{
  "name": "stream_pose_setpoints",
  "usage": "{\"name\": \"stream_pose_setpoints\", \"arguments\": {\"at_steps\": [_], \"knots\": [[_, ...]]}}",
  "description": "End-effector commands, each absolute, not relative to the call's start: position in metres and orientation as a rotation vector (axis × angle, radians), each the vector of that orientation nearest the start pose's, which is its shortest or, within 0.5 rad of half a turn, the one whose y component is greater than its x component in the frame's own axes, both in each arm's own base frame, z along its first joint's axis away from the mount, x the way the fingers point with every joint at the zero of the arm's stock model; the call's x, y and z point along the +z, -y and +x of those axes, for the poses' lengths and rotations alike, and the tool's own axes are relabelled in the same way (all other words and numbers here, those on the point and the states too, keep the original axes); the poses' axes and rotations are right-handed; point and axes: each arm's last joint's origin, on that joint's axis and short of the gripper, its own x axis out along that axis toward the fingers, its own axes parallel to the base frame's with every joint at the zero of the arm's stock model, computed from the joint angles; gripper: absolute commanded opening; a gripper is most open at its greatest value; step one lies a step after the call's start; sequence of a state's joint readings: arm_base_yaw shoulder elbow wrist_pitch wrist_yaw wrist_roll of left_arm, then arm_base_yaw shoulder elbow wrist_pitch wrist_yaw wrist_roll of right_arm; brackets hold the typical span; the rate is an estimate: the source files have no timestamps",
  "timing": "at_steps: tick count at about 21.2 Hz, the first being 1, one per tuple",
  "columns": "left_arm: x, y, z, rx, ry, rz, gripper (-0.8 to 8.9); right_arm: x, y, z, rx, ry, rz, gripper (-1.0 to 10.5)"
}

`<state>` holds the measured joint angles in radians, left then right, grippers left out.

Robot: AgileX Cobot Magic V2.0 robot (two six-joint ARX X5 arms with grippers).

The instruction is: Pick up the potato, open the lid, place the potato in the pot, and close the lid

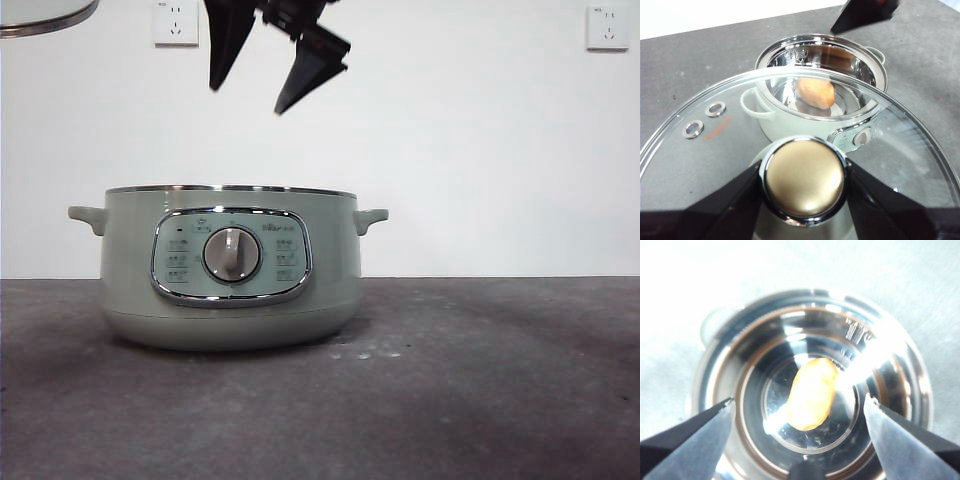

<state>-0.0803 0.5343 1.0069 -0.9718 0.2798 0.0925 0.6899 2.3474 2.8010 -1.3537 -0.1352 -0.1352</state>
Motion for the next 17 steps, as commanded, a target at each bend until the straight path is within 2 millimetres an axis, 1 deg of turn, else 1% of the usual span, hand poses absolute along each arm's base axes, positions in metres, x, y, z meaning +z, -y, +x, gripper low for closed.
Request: {"name": "stream_pose_setpoints", "arguments": {"at_steps": [1, 3, 5, 7, 9, 11, 13, 17], "knots": [[0.363, 0.013, 0.066, -0.377, -0.423, 0.035, -0.08, 0.409, -0.28, 0.331, 0.829, -0.799, -0.342, 4.2], [0.364, 0.013, 0.066, -0.377, -0.414, 0.036, -0.08, 0.432, -0.267, 0.315, 0.832, -0.756, -0.331, 4.0], [0.365, 0.014, 0.068, -0.377, -0.396, 0.037, -0.09, 0.449, -0.251, 0.296, 0.839, -0.74, -0.345, 4.0], [0.366, 0.014, 0.071, -0.381, -0.399, 0.037, -0.08, 0.459, -0.232, 0.273, 0.846, -0.755, -0.371, 4.1], [0.366, 0.014, 0.077, -0.385, -0.406, 0.039, -0.08, 0.463, -0.21, 0.247, 0.854, -0.778, -0.397, 4.1], [0.367, 0.016, 0.086, -0.416, -0.397, 0.034, -0.08, 0.46, -0.189, 0.221, 0.858, -0.807, -0.415, 4.1], [0.369, 0.018, 0.097, -0.454, -0.386, 0.027, -0.08, 0.452, -0.168, 0.196, 0.856, -0.842, -0.424, 4.1], [0.369, 0.026, 0.13, -0.493, -0.391, 0.028, -0.08, 0.424, -0.131, 0.152, 0.84, -0.857, -0.392, 4.1]]}}
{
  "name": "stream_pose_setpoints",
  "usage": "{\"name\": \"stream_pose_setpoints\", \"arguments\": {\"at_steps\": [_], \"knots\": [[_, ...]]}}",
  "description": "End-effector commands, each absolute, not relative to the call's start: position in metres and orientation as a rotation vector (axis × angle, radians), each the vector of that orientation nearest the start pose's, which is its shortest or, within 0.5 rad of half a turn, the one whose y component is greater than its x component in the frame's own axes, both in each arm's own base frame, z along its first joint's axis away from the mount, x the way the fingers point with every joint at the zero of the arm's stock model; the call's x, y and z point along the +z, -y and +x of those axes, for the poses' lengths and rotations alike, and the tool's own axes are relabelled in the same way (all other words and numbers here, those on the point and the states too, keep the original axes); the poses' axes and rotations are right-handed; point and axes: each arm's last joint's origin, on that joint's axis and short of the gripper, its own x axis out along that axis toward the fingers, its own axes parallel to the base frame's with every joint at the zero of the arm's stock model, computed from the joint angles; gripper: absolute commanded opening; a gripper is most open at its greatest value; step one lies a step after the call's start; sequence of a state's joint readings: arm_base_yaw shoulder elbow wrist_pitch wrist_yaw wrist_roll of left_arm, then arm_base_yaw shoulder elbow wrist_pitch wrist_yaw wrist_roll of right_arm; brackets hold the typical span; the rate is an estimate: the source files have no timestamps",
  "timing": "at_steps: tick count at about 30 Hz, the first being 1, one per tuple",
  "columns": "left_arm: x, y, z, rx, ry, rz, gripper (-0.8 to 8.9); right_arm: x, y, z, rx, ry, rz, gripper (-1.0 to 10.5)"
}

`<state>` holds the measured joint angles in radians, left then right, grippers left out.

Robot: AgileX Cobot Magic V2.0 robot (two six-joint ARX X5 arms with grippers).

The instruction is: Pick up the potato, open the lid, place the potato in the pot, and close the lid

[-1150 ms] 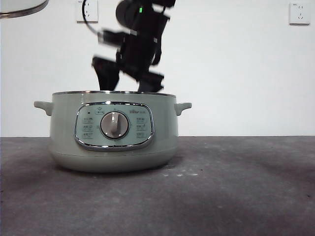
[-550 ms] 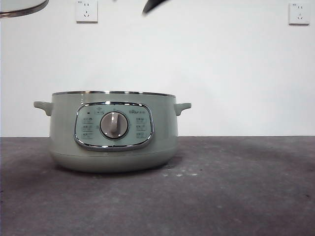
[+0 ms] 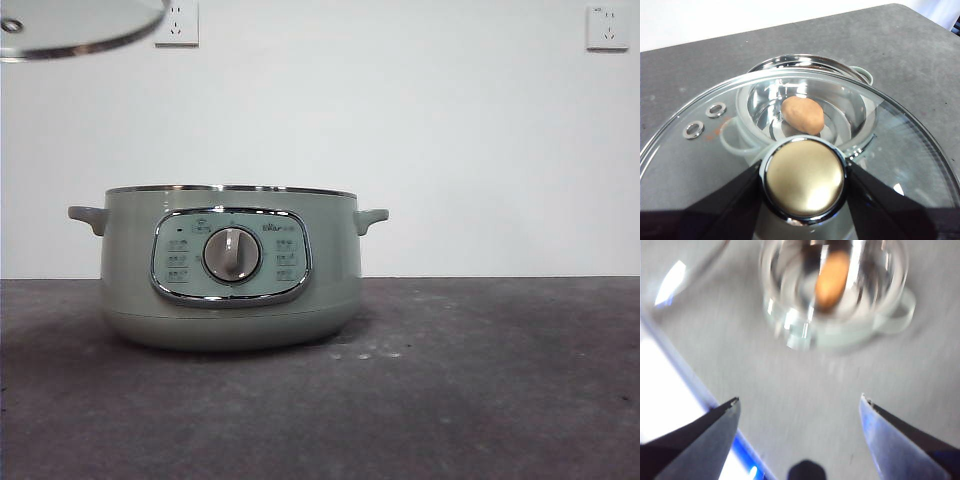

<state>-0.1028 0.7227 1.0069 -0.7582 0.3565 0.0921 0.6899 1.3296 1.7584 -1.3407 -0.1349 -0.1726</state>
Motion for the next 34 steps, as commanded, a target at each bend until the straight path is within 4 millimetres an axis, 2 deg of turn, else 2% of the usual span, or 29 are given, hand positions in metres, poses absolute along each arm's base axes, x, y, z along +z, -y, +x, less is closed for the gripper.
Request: {"name": "stream_pose_setpoints", "arguments": {"at_steps": [1, 6, 15, 22, 28, 34], "knots": [[0.368, 0.029, 0.14, -0.508, -0.404, 0.029, -0.08, 0.415, -0.122, 0.141, 0.829, -0.858, -0.369, 4.1], [0.364, 0.056, 0.196, -0.563, -0.42, 0.05, -0.08, 0.371, -0.088, 0.1, 0.779, -0.905, -0.277, 4.1], [0.359, 0.096, 0.257, -0.615, -0.43, 0.078, -0.08, 0.336, -0.062, 0.069, 0.731, -0.93, -0.183, 4.1], [0.349, 0.121, 0.294, -0.608, -0.427, 0.1, -0.08, 0.329, -0.047, 0.05, 0.705, -0.901, -0.127, 4.1], [0.329, 0.13, 0.313, -0.61, -0.461, 0.104, -0.08, 0.328, -0.036, 0.041, 0.644, -0.889, -0.133, 4.1], [0.316, 0.134, 0.323, -0.61, -0.486, 0.105, -0.08, 0.328, -0.034, 0.039, 0.628, -0.884, -0.135, 4.1]]}}
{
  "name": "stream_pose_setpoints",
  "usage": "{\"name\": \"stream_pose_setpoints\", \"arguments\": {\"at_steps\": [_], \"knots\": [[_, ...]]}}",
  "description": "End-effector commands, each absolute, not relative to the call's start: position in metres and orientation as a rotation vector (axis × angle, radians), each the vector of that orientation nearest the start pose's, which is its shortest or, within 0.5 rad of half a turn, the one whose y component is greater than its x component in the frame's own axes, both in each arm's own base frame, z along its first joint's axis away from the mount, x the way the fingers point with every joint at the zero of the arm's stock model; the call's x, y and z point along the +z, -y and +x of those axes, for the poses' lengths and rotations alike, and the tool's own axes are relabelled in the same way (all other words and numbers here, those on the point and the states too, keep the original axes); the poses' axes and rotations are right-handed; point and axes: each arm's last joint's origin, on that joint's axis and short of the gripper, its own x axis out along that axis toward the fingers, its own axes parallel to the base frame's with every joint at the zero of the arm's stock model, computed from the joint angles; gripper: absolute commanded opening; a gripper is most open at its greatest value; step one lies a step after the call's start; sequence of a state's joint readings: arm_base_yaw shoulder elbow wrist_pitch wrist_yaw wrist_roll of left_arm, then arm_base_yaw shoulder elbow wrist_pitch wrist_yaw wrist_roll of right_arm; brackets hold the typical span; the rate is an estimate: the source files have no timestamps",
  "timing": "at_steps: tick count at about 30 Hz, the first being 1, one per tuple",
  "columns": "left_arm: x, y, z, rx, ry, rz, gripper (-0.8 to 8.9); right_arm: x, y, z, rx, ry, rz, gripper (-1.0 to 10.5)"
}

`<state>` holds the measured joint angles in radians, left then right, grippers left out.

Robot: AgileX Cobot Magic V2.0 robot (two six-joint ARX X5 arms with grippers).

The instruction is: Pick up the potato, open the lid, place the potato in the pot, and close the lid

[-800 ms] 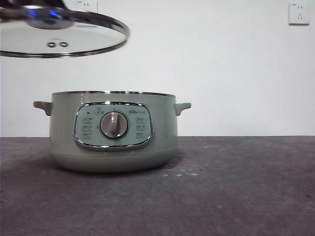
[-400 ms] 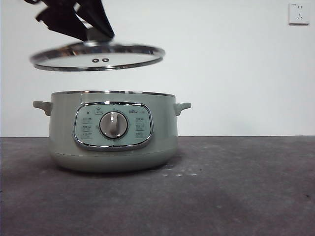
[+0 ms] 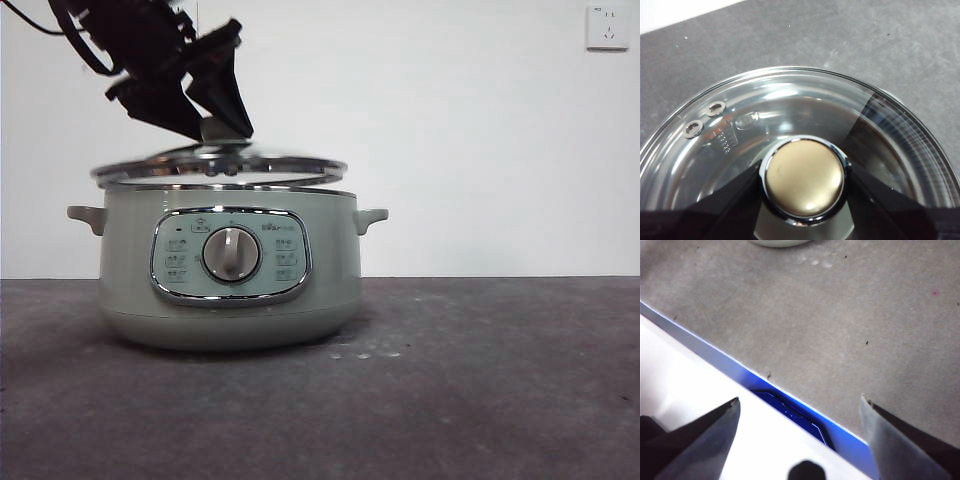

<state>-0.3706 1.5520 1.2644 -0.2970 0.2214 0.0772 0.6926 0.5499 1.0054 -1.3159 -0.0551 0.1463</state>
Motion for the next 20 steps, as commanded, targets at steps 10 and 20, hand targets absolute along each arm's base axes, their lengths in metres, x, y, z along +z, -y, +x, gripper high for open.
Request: {"name": "stream_pose_setpoints", "arguments": {"at_steps": [10, 20], "knots": [[0.302, 0.137, 0.332, -0.602, -0.522, 0.109, -0.08, 0.328, -0.034, 0.039, 0.628, -0.882, -0.135, 4.1], [0.301, 0.139, 0.332, -0.608, -0.519, 0.109, -0.08, 0.328, -0.034, 0.039, 0.611, -0.876, -0.142, 4.1]]}}
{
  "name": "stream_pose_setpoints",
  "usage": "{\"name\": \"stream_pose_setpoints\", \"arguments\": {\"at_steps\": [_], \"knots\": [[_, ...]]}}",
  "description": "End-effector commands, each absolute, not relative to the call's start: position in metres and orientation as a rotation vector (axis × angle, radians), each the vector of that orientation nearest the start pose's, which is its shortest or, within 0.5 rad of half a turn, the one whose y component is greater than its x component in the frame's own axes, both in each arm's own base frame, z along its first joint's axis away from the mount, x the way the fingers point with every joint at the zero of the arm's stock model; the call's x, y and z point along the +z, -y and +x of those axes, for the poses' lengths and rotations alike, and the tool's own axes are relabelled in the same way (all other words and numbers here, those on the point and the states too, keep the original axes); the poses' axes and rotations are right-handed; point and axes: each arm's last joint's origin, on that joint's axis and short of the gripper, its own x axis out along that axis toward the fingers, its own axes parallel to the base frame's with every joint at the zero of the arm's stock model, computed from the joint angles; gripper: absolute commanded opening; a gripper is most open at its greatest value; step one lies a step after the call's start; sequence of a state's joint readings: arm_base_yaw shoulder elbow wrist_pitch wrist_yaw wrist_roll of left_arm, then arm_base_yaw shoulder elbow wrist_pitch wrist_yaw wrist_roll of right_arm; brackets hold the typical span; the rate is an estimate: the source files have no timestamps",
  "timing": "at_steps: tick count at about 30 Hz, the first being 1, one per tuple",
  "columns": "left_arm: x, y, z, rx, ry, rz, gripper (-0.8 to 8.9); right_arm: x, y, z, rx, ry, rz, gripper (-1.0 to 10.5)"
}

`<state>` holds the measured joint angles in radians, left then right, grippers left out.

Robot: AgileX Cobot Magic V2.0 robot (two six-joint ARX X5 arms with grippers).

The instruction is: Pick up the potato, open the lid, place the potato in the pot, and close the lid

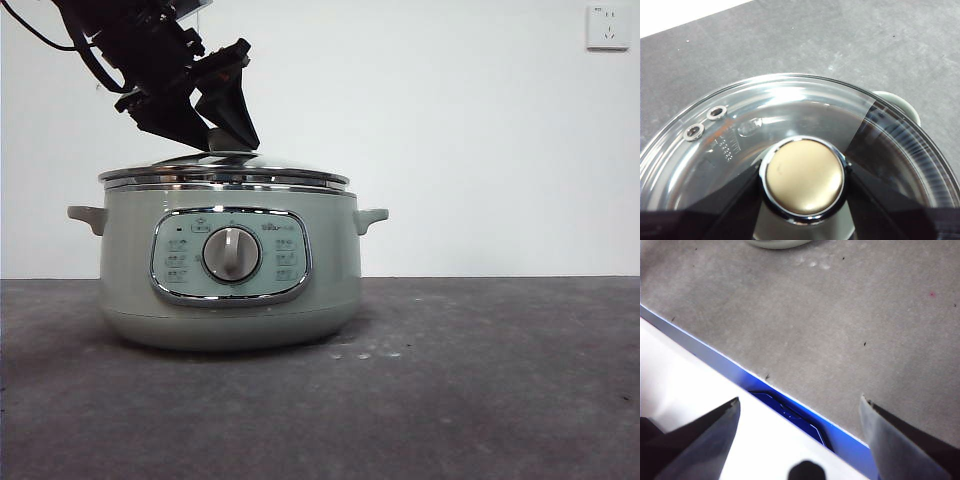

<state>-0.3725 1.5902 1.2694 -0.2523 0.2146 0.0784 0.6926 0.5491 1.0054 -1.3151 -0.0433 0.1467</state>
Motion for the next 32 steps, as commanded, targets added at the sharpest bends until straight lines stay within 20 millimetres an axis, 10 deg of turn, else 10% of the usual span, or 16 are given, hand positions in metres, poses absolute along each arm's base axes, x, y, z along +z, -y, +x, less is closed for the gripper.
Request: {"name": "stream_pose_setpoints", "arguments": {"at_steps": [1, 32], "knots": [[0.301, 0.14, 0.332, -0.609, -0.519, 0.109, -0.08, 0.328, -0.034, 0.039, 0.607, -0.875, -0.144, 4.1], [0.297, 0.147, 0.331, -0.593, -0.53, 0.139, -0.09, 0.328, -0.034, 0.039, 0.604, -0.877, -0.145, 4.1]]}}
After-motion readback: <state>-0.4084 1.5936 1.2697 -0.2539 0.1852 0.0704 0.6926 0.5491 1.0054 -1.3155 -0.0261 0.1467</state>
